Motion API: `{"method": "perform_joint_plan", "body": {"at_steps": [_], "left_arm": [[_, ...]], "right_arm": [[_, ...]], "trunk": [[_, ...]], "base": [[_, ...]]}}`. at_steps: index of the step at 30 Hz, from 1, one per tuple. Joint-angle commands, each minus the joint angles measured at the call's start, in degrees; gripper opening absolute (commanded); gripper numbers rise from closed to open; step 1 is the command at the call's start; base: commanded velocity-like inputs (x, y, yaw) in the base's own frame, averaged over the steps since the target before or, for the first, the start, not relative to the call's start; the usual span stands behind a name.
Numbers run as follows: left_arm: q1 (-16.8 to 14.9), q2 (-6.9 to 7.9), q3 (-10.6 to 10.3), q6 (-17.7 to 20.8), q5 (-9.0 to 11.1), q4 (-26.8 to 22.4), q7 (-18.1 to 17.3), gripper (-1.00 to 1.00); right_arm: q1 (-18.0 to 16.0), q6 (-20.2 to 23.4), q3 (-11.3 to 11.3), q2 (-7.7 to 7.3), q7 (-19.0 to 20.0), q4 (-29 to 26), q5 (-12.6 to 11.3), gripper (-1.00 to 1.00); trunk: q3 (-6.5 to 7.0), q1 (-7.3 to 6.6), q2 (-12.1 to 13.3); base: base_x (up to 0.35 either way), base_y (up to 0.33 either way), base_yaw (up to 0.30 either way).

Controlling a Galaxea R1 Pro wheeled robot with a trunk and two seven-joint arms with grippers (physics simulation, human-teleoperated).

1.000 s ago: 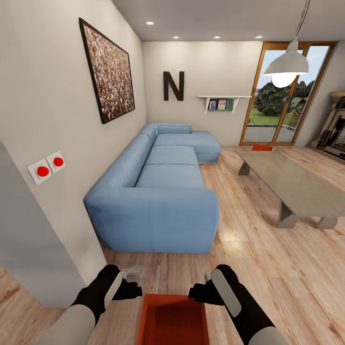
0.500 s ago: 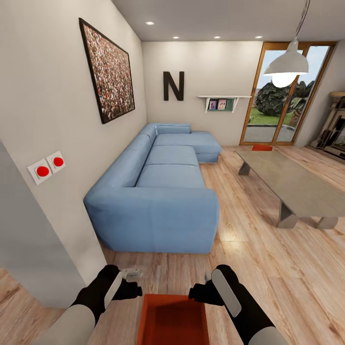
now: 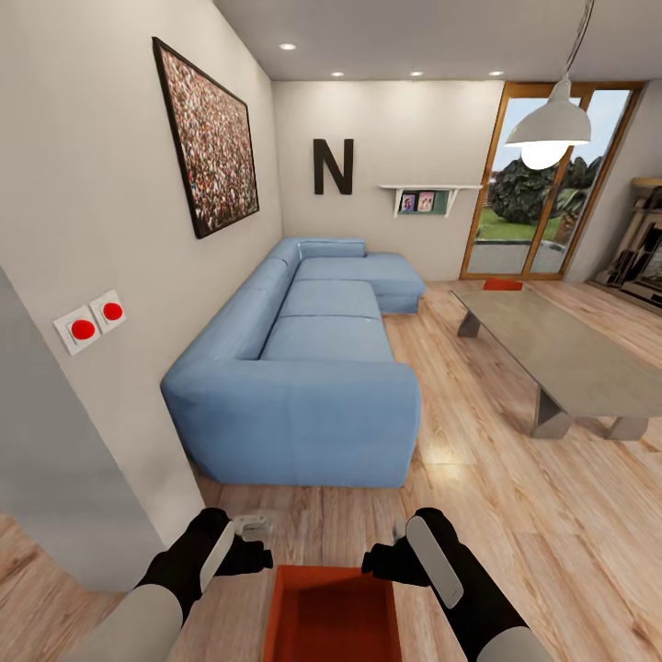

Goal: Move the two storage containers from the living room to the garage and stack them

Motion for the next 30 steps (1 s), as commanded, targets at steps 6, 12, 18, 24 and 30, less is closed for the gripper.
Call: {"method": "perform_joint_plan", "body": {"at_steps": [6,12,18,24,30], "left_arm": [[0.0,0.03,-0.2,0.3,0.4,-0.1,0.2,1.0],[0.0,0.01,-0.2,0.2,0.4,-0.1,0.2,1.0],[0.0,0.02,0.0,0.3,0.6,-0.1,0.2,1.0],[0.0,-0.05,0.1,0.3,0.8,-0.1,0.2,1.0],[0.0,-0.03,0.0,0.3,0.7,-0.1,0.2,1.0]], "right_arm": [[0.0,0.1,0.1,-0.01,-0.5,0.0,-0.8,1.0],[0.0,0.1,0.1,-0.01,-0.5,0.0,-0.8,1.0],[0.0,0.1,0.1,-0.01,-0.5,0.0,-0.8,1.0],[0.0,0.1,0.1,0.03,-0.5,0.1,-0.8,1.0],[0.0,0.1,0.1,0.0,-0.5,0.1,-0.8,1.0]], "trunk": [[-0.23,0.0,0.0],[-0.73,0.0,0.0],[-1.28,0.0,0.0],[-1.83,0.0,0.0],[-3.28,1.1,-2.0]], "base": [[0.0,0.0,0.0],[0.0,0.0,0.0],[0.0,0.0,0.0],[0.0,0.0,0.0],[0.0,0.0,0.0]]}}
